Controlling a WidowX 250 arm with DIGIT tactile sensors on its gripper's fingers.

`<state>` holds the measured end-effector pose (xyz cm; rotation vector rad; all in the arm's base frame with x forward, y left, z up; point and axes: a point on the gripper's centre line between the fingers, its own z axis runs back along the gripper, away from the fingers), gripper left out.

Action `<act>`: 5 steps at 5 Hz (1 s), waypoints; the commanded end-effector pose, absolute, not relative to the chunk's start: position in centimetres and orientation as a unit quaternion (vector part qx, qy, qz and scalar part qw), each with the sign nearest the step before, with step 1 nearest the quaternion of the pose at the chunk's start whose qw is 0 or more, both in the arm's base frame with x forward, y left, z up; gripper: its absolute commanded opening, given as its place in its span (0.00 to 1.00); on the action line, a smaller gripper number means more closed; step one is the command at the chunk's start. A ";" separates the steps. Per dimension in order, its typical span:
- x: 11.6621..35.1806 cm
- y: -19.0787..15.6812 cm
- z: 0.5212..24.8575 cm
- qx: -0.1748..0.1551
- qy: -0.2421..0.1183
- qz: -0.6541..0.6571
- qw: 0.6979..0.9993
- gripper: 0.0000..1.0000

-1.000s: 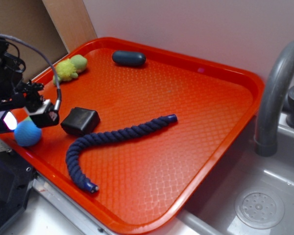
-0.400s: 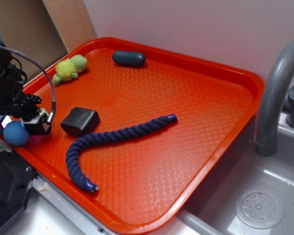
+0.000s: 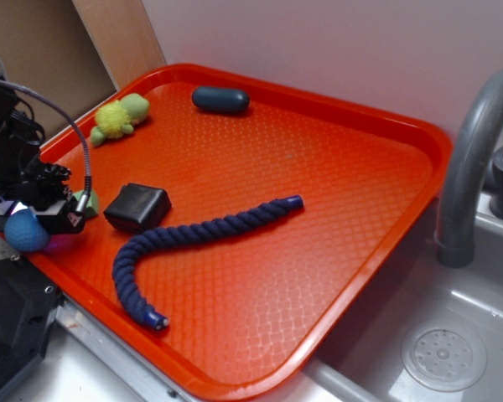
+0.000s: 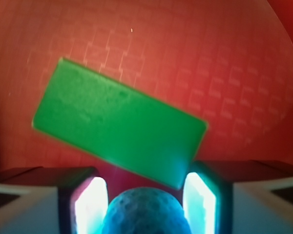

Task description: Grab the blue ball.

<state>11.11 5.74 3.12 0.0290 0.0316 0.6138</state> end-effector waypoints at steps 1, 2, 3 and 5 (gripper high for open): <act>10.9 4.5 6.4 -0.009 -0.005 0.274 0.962 0.00; 11.2 3.6 8.6 -0.010 -0.019 0.264 0.964 0.00; 12.5 3.1 10.4 -0.015 -0.051 0.239 0.970 0.00; 15.5 2.4 14.6 0.024 -0.096 0.076 0.992 0.00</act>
